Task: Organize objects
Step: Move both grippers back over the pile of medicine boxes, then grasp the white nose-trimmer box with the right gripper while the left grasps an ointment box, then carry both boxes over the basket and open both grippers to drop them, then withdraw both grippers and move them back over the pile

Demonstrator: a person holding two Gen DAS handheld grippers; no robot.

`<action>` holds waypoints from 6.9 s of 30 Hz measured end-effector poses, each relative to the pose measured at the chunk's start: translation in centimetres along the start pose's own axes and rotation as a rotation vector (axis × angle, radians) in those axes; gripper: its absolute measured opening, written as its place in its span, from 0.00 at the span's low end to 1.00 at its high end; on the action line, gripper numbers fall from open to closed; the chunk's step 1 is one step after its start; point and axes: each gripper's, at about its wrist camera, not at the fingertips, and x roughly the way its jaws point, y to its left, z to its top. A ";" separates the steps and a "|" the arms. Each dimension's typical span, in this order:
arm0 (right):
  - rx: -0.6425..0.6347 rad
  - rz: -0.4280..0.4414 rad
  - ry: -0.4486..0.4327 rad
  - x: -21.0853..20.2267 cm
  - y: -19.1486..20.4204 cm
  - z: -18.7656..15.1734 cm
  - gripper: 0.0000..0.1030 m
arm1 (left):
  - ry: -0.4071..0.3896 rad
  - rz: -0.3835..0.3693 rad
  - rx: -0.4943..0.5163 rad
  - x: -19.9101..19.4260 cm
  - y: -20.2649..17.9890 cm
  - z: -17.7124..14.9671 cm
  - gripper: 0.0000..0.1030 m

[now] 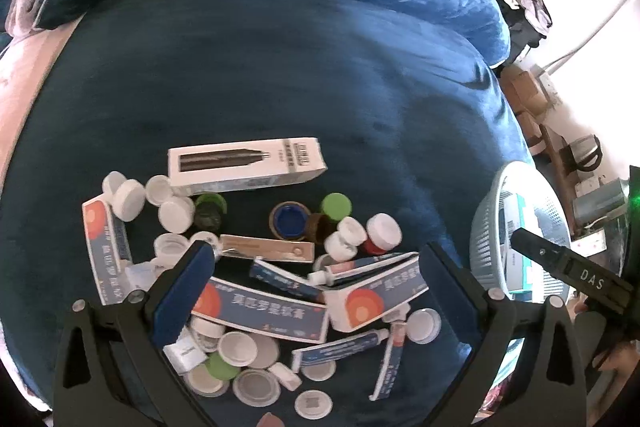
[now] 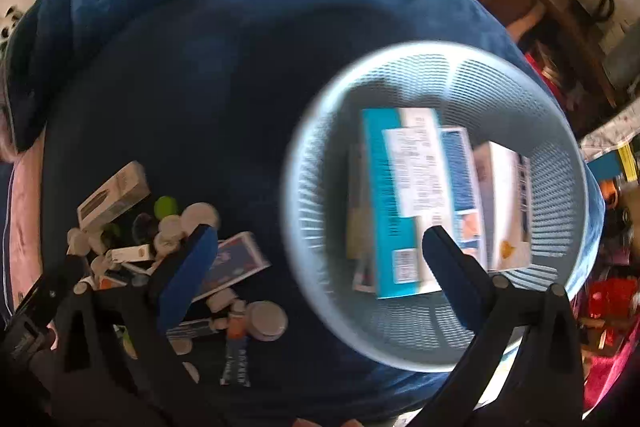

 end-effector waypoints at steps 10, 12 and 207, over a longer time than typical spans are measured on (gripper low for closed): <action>-0.128 0.044 0.020 0.6 6.3 -0.4 1.00 | -0.008 0.050 -0.054 -1.1 5.5 0.2 0.99; -0.150 0.056 0.031 0.9 7.6 -0.5 1.00 | -0.009 0.062 -0.069 -1.2 6.7 0.2 0.99; 0.298 -0.007 -0.140 -3.9 -14.0 0.1 0.93 | 0.057 -0.140 0.136 2.5 -13.6 -0.8 1.00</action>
